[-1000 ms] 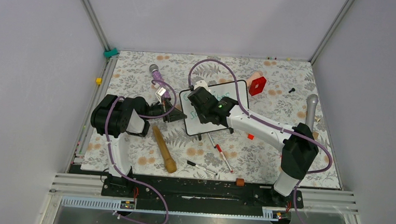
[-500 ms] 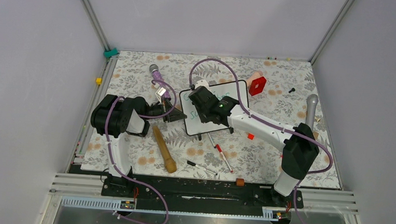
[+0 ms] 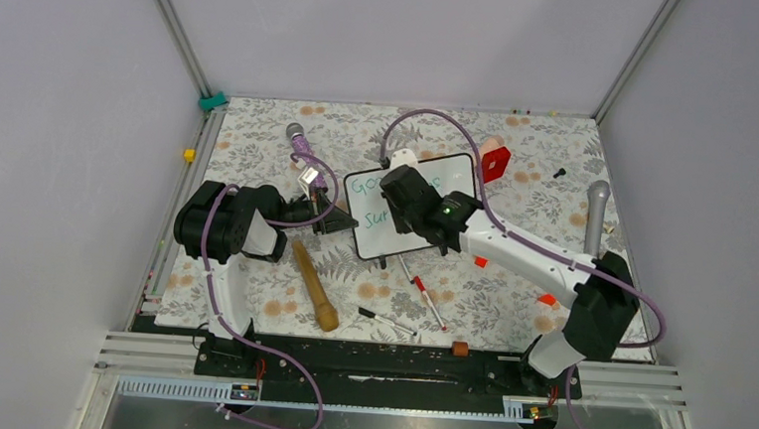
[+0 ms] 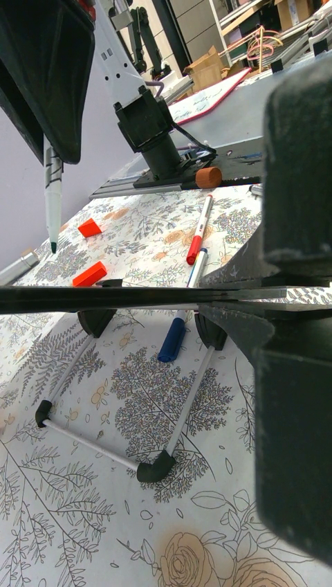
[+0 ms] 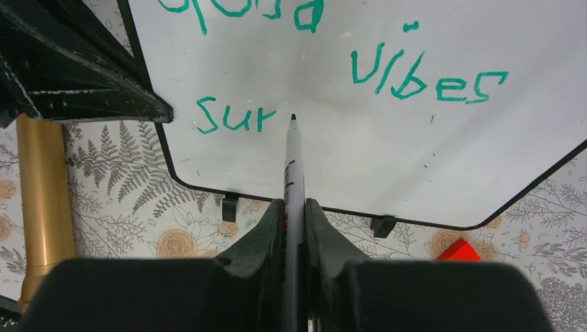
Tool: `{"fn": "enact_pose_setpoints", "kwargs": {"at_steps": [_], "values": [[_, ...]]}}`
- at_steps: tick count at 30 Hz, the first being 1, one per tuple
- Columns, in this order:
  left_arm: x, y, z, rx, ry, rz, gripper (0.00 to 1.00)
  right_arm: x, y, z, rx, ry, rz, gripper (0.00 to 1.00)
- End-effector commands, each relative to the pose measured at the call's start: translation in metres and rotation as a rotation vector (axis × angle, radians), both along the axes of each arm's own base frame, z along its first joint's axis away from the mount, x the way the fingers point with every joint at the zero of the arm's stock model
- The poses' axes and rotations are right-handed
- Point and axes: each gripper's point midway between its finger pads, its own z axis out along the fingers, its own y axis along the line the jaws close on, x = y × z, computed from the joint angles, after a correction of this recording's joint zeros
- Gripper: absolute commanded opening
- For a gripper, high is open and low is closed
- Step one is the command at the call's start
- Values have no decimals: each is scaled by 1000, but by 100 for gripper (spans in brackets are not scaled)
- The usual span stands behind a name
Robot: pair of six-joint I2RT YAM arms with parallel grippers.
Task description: Write a sentence on the whiteboard
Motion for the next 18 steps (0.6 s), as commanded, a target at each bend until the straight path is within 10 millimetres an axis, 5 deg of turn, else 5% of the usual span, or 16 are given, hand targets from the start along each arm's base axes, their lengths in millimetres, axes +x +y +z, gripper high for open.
{"fn": "enact_pose_setpoints", "kwargs": {"at_steps": [1, 18], "values": [[1, -2, -5, 11, -44, -12, 1, 2, 2, 21, 120, -81, 12, 0], [1, -1, -5, 12, -43, -11, 1, -17, -7, 17, 243, -178, 97, 0]]}}
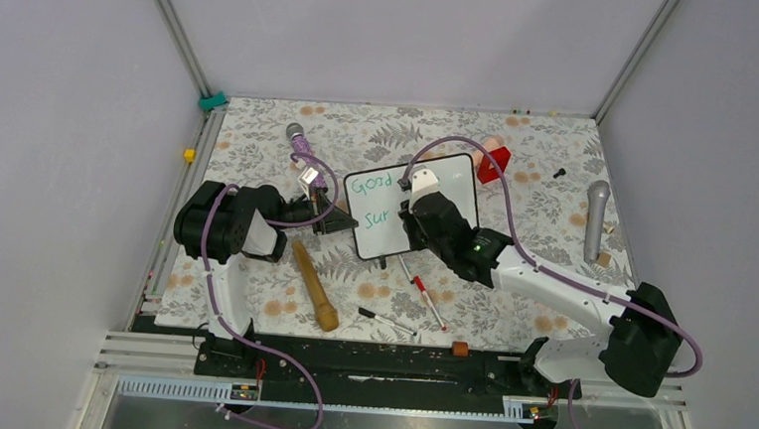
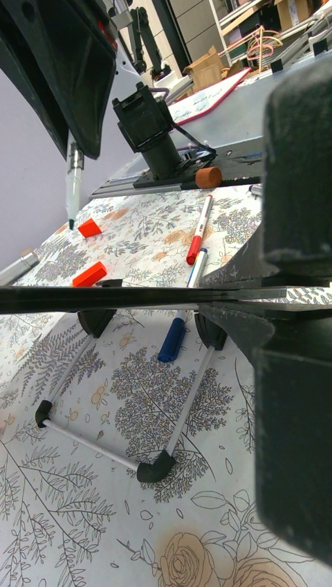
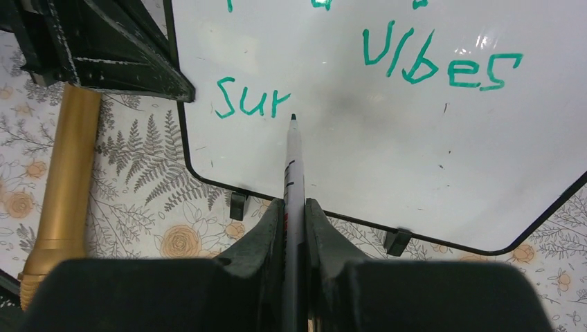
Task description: Write a sentence on the whiteboard
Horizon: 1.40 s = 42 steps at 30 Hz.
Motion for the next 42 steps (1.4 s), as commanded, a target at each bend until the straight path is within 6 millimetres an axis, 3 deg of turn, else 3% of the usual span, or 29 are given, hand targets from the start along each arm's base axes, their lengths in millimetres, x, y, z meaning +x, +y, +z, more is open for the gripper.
{"fn": "enact_pose_setpoints", "kwargs": {"at_steps": [1, 8, 16, 42], "values": [[1, -1, -5, 12, -43, -11, 1, 6, 10, 27, 80, -46, 8, 0], [1, -1, -6, 13, -42, -10, 1, 12, 4, 12, -20, -11, -69, 0], [2, -1, -6, 12, -42, -10, 0, 6, 14, 7, -64, -12, -69, 0], [1, -1, -6, 12, -39, -11, 1, 26, 28, 4, -135, -28, -82, 0]]}}
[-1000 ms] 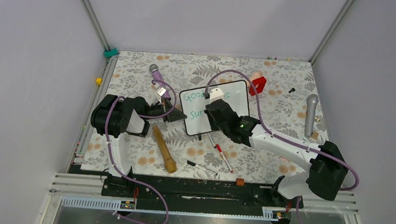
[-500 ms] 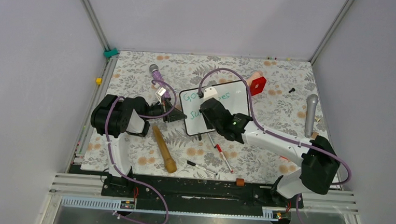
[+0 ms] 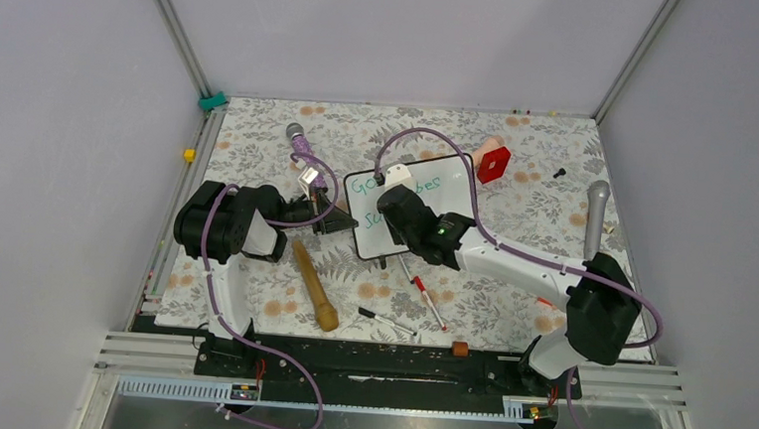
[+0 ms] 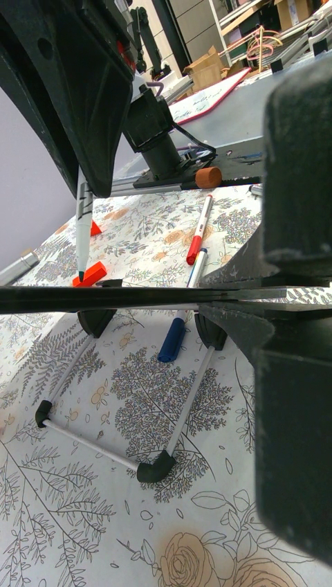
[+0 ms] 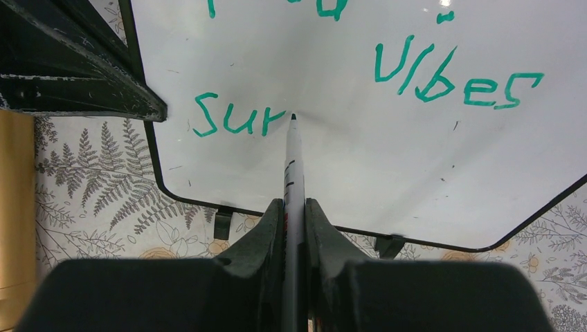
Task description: Write a sentence on the whiteboard
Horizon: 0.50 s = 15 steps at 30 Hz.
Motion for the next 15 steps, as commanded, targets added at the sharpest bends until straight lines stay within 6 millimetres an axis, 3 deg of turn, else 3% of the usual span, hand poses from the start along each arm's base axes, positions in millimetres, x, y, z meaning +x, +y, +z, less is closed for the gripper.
{"fn": "enact_pose_setpoints", "kwargs": {"at_steps": [1, 15], "values": [[1, -1, -6, 12, -38, -10, 1, 8, 8, 16, 15, -41, -12, 0], [2, -2, -6, 12, -38, -9, 1, 10, 4, 4, -27, -28, -26, 0]]}}
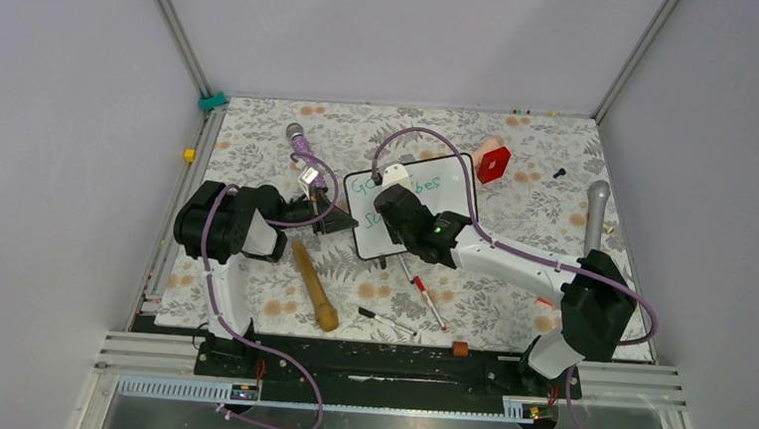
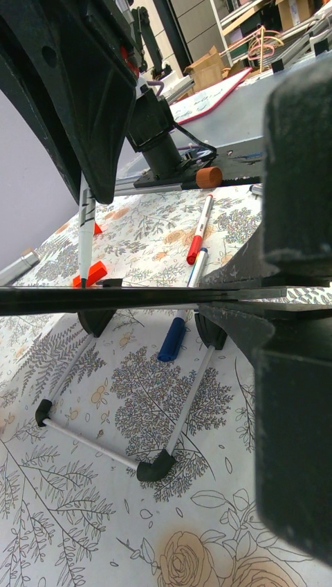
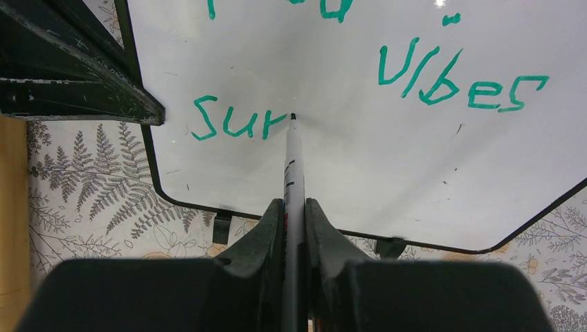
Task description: Write a sentence on the whiteboard
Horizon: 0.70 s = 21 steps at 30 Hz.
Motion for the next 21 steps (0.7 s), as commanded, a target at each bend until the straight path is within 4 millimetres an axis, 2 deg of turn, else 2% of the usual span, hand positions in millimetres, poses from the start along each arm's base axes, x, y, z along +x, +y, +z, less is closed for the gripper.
{"fn": "enact_pose_setpoints", "kwargs": {"at_steps": [1, 21], "values": [[2, -2, -6, 12, -40, -9, 1, 6, 2, 9, -7, -30, -21, 0], [2, -2, -6, 12, -41, -10, 1, -17, -14, -15, -17, 54, -13, 0]]}}
